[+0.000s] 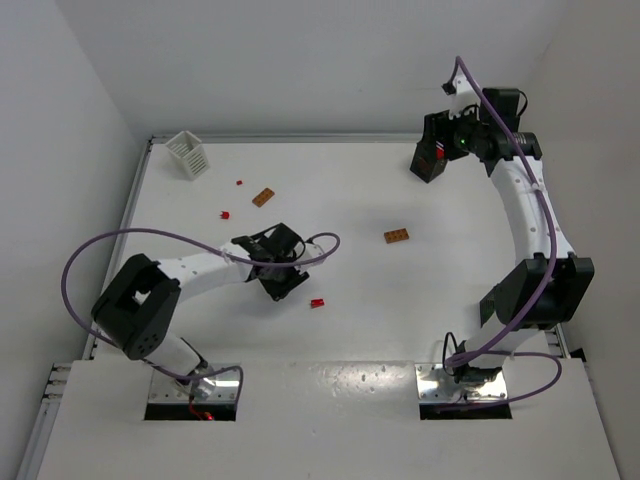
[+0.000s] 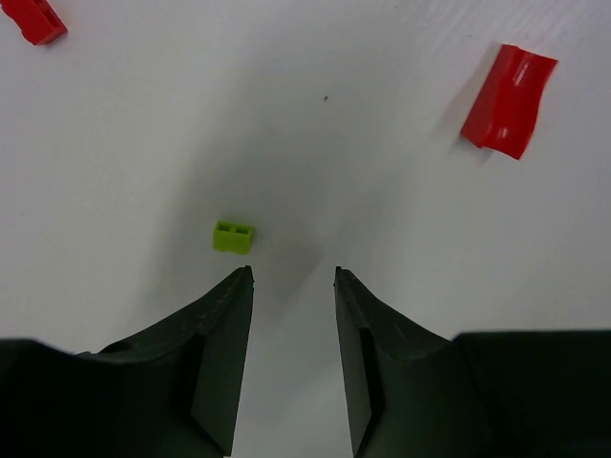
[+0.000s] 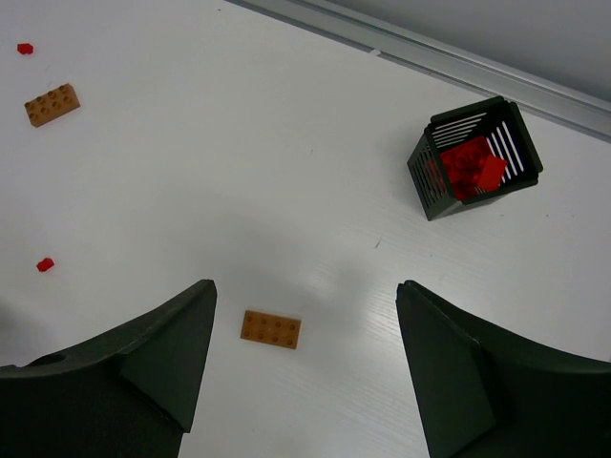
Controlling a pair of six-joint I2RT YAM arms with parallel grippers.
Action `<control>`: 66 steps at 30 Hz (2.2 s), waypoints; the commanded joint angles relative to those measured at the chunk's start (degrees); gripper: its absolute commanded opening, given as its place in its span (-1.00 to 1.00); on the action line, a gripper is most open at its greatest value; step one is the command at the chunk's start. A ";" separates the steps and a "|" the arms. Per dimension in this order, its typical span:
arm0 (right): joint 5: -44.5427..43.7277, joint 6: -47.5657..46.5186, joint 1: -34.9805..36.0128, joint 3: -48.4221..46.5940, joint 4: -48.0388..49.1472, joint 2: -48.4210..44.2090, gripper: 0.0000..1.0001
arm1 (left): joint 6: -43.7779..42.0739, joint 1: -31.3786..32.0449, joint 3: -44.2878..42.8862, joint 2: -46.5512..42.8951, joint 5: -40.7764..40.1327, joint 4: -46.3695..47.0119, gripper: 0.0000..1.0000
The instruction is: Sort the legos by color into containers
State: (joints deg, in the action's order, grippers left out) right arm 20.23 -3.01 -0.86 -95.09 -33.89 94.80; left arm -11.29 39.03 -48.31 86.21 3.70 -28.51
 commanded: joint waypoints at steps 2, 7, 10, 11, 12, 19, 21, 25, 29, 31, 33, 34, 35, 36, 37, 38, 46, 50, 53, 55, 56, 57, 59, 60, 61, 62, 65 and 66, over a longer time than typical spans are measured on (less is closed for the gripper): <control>0.87 -0.16 0.34 -0.71 2.07 -1.99 0.53 | 2.15 -0.44 -3.54 2.11 -3.53 1.79 -0.10; 0.87 -0.69 0.34 -0.71 2.07 -2.52 0.53 | 0.05 -3.34 -5.82 3.87 -3.00 1.79 -0.10; 0.87 -0.69 0.34 -0.71 2.07 -2.52 0.53 | -1.10 -3.87 -6.53 4.92 -3.00 1.79 -0.10; 0.87 -0.69 0.34 -0.71 2.07 -2.52 0.53 | -1.63 -4.48 -7.05 5.45 -2.48 1.79 -0.10; 0.87 -0.69 0.34 -0.71 2.07 -2.52 0.53 | -1.63 -4.48 -7.06 5.46 -1.78 1.79 -0.10; 0.87 -0.69 0.34 -0.71 2.07 -1.99 0.53 | -4.09 -4.48 -5.30 5.46 1.48 1.18 -0.10; 1.39 -0.69 0.34 -0.71 2.07 -1.99 0.53 | -4.09 -4.48 -4.60 5.46 2.09 1.18 -0.07; 1.39 -0.69 0.34 -0.71 2.07 -1.46 0.53 | -5.14 -5.01 -4.60 6.68 2.10 1.18 -0.07; 1.39 -0.69 0.34 -0.71 2.07 -1.46 0.53 | -6.81 -6.33 -4.60 8.79 3.32 1.18 -0.05; 1.39 -0.69 0.34 -0.71 2.07 -1.46 0.53 | -7.34 -6.95 -4.60 9.32 3.33 1.18 -0.02; 1.39 -0.69 0.34 -0.71 2.07 -1.46 0.53 | -7.95 -7.99 -5.12 9.84 3.85 1.18 -0.02; 1.39 -0.69 0.34 -0.71 2.07 -1.46 0.53 | -7.96 -8.00 -5.12 9.85 3.85 1.18 -0.02; 1.39 -0.69 0.34 -0.71 2.07 -1.46 0.53 | -7.96 -8.00 -5.12 10.46 3.85 0.66 -0.02; 1.39 -0.69 0.34 -0.71 2.07 -1.46 0.53 | -8.48 -8.52 -5.12 10.46 4.55 0.65 -0.02; 1.39 -0.69 0.34 -0.71 2.07 -1.46 0.53 | -8.49 -8.53 -5.12 10.46 5.08 0.65 -0.02; 1.39 -0.69 0.34 -0.71 2.07 -1.46 0.53 | -8.49 -8.53 -5.12 10.46 5.08 0.65 -0.02; 1.39 -0.69 0.34 -0.71 2.07 -0.94 0.53 | -9.01 -8.45 -5.12 10.99 6.23 0.65 -0.15; 1.39 -0.69 0.34 -0.71 2.07 -0.41 0.53 | -9.01 -7.82 -5.12 10.99 6.23 0.65 -0.31; 1.39 -0.69 0.34 -1.24 2.07 -0.41 0.53 | -9.01 -7.30 -4.60 11.52 6.23 0.65 -0.45; 1.39 -1.21 0.34 -1.24 2.07 -0.41 0.53 | -9.01 -7.30 -4.60 11.52 6.23 0.65 -0.52; 1.39 -1.21 0.34 -1.24 2.07 -0.41 0.53 | -9.01 -7.30 -4.07 11.52 6.23 0.65 -0.58; 1.39 -1.21 0.34 -1.24 2.07 -0.41 0.53 | -9.01 -7.30 -4.07 11.52 6.23 0.65 -0.61; 1.39 -1.21 0.34 -1.24 2.07 -0.41 0.53 | -8.49 -7.30 -4.07 11.52 6.23 0.65 -0.64; 1.39 -1.21 0.34 -1.24 2.07 -0.41 0.53 | -8.49 -7.82 -4.94 10.82 6.23 0.65 -0.64; 1.39 -1.21 0.34 -1.24 2.07 -0.41 0.53 | -8.49 -8.35 -5.64 10.82 6.23 0.65 -0.64; 1.39 -1.21 0.34 -1.24 2.07 -0.41 0.53 | -8.49 -9.92 -6.61 9.86 6.23 0.04 -0.67; 1.39 -1.21 0.34 -1.76 2.07 0.11 0.53 | -7.96 -15.28 -13.54 8.62 6.75 -1.45 -0.70; 0.78 -1.21 0.34 -1.77 2.07 0.12 0.53 | -7.96 -16.86 -17.82 8.62 7.80 -1.46 -0.70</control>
State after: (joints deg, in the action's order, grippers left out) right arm 20.23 -3.49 -0.86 -95.09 -33.50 94.61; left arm -20.03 27.46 -57.14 96.03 9.54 -30.48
